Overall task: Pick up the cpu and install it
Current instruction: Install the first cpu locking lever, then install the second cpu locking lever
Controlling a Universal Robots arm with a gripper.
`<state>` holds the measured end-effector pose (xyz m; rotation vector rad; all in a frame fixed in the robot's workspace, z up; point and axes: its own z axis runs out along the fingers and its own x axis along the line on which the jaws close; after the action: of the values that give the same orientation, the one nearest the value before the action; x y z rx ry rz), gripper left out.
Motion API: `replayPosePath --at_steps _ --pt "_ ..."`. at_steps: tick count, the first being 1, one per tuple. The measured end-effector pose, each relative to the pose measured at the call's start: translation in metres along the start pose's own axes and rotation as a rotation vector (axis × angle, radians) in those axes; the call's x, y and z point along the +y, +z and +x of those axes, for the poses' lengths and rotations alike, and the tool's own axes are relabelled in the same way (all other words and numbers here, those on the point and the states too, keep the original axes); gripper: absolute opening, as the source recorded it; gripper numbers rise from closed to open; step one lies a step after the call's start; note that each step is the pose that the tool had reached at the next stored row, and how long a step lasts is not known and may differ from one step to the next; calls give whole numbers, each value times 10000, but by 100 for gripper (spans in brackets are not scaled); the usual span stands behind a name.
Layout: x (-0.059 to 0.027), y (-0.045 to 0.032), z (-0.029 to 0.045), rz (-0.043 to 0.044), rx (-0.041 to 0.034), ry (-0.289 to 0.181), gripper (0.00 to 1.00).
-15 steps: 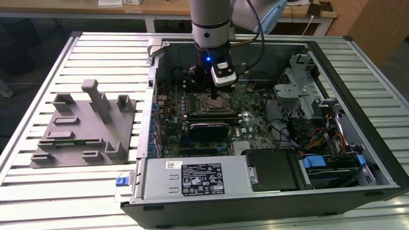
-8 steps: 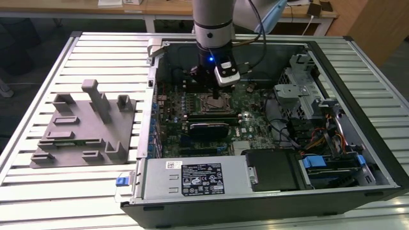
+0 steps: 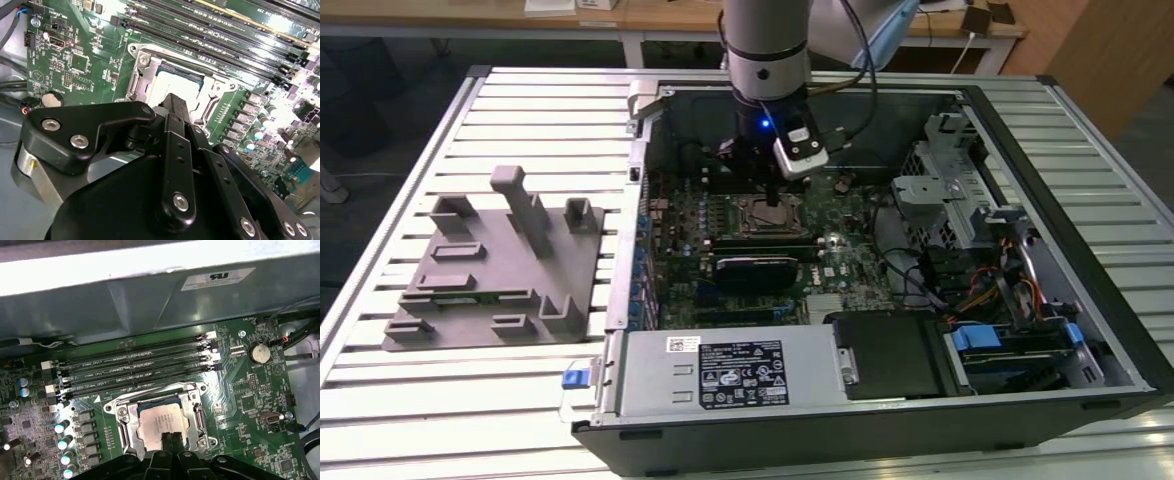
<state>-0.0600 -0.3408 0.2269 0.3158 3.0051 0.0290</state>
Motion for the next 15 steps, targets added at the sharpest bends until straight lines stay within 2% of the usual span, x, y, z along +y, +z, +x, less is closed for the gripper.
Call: replayPosePath --at_steps 5,15 --pt "4 -97 -12 -1 0 -2 11" --pt "3 -105 -11 -1 -1 -2 11"
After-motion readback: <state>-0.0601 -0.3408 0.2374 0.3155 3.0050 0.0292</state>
